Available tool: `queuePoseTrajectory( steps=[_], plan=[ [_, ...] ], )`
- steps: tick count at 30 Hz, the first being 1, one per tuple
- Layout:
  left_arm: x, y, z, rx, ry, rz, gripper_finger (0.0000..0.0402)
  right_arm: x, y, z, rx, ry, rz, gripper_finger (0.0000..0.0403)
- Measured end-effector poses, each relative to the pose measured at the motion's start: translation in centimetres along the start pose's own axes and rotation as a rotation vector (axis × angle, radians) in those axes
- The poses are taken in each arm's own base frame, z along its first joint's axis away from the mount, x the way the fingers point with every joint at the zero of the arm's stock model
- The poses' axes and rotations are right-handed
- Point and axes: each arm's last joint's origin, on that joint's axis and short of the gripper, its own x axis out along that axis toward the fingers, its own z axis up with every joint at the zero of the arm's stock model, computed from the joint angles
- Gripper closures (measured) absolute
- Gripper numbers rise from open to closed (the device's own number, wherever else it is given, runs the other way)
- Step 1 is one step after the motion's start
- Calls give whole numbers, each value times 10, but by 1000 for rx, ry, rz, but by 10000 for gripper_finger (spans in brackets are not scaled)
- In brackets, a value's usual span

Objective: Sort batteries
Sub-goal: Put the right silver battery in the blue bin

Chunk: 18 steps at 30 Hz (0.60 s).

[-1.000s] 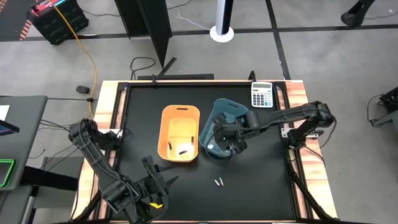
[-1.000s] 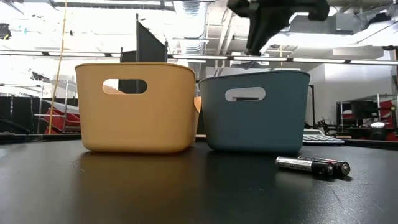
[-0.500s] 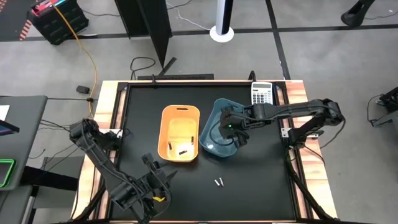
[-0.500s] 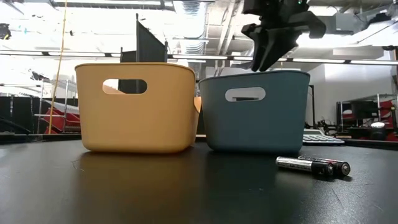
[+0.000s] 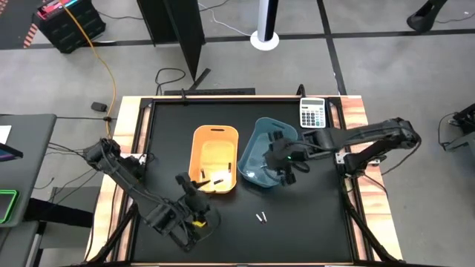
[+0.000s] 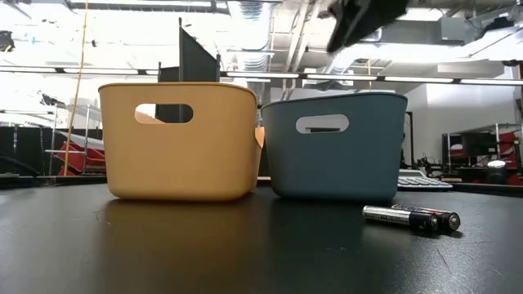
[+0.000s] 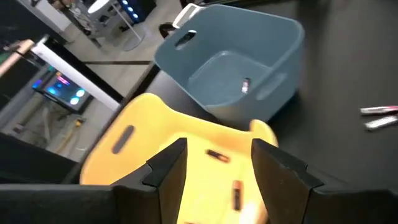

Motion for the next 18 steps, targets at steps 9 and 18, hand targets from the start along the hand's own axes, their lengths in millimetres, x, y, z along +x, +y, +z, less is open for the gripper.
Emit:
queuePoseTrajectory(
  steps=[9, 18],
  plan=[
    [5, 36, 29, 78, -24, -53, 229, -13, 63, 23, 82, -157, 78, 203],
    [40, 40, 28, 117, -86, -282, 229, 23, 161, 22, 200, -80, 53, 194]
  ],
)
